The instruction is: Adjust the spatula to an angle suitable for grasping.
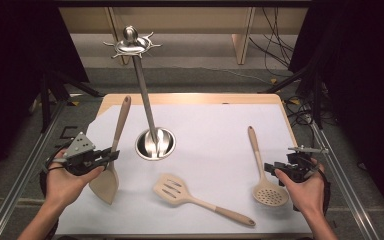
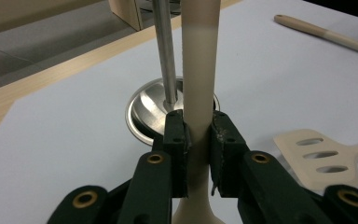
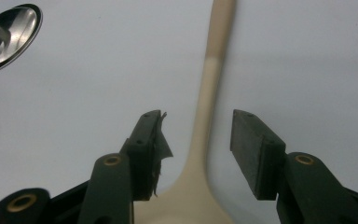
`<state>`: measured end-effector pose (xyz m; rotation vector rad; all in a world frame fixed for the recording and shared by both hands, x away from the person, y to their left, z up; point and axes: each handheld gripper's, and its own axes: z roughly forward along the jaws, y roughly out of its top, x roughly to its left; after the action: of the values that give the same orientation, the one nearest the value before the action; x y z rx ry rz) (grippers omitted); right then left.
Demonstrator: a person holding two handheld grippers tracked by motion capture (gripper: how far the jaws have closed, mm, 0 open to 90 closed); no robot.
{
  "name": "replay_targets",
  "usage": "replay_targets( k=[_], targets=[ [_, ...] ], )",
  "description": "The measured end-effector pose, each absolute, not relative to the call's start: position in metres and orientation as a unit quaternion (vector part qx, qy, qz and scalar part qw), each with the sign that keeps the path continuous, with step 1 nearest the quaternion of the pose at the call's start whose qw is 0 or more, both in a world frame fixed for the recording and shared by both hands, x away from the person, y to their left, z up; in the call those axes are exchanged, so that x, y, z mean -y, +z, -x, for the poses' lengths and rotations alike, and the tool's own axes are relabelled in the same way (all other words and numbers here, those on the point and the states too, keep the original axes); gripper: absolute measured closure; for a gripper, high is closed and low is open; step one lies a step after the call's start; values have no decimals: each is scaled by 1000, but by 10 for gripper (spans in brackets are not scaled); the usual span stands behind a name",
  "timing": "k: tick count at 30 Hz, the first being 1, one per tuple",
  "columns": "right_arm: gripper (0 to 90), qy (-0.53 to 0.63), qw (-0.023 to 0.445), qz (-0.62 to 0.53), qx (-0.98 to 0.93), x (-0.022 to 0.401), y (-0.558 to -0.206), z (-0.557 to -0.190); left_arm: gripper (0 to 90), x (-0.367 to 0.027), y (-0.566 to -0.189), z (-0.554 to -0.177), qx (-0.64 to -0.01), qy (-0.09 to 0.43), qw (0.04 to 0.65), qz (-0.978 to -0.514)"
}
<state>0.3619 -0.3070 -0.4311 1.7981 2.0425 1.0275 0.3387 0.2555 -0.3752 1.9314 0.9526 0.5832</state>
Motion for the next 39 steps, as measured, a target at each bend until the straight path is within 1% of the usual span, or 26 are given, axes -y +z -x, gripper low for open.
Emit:
replay_targets(
  k=[2, 7, 10, 11, 14, 16, 17, 24, 25, 26, 28, 32, 33, 34, 37, 39],
  targets=[
    [541, 351, 112, -614, -698, 307, -430, -361, 779, -257, -375, -338, -383, 236, 445, -774],
    [542, 352, 128, -599, -708, 311, -432, -362, 779, -257, -372, -337, -389, 245, 454, -764],
    [542, 353, 128, -600, -707, 311, -433, -363, 779, -258, -370, -337, -392, 250, 460, -757],
    [542, 355, 118, -608, -700, 310, -431, -362, 780, -258, -369, -336, -396, 253, 459, -754],
    [543, 361, 120, -602, -702, 310, -431, -362, 780, -258, -368, -335, -398, 255, 466, -748],
    [543, 360, 112, -617, -690, 307, -430, -361, 780, -258, -367, -335, -397, 259, 469, -745],
    [543, 364, 120, -601, -701, 310, -432, -363, 780, -258, -366, -335, -398, 259, 472, -743],
    [543, 362, 121, -603, -700, 312, -431, -362, 779, -257, -360, -334, -402, 267, 486, -729],
    [543, 357, 127, -597, -707, 315, -433, -362, 779, -257, -359, -334, -402, 268, 486, -728],
    [543, 363, 114, -610, -696, 312, -430, -361, 779, -257, -358, -334, -402, 269, 489, -726],
    [543, 355, 129, -605, -700, 315, -433, -362, 780, -258, -356, -333, -403, 271, 491, -723],
    [543, 361, 124, -605, -699, 315, -431, -361, 780, -258, -354, -334, -403, 272, 495, -720],
    [544, 356, 130, -608, -698, 315, -432, -361, 779, -257, -353, -334, -405, 272, 496, -718],
    [544, 355, 122, -615, -693, 314, -431, -361, 779, -257, -352, -334, -403, 274, 498, -717],
    [543, 357, 118, -617, -691, 315, -431, -360, 780, -256, -349, -334, -404, 275, 501, -714],
    [544, 361, 129, -612, -692, 316, -433, -361, 779, -256, -347, -335, -404, 278, 503, -711]
  ],
)
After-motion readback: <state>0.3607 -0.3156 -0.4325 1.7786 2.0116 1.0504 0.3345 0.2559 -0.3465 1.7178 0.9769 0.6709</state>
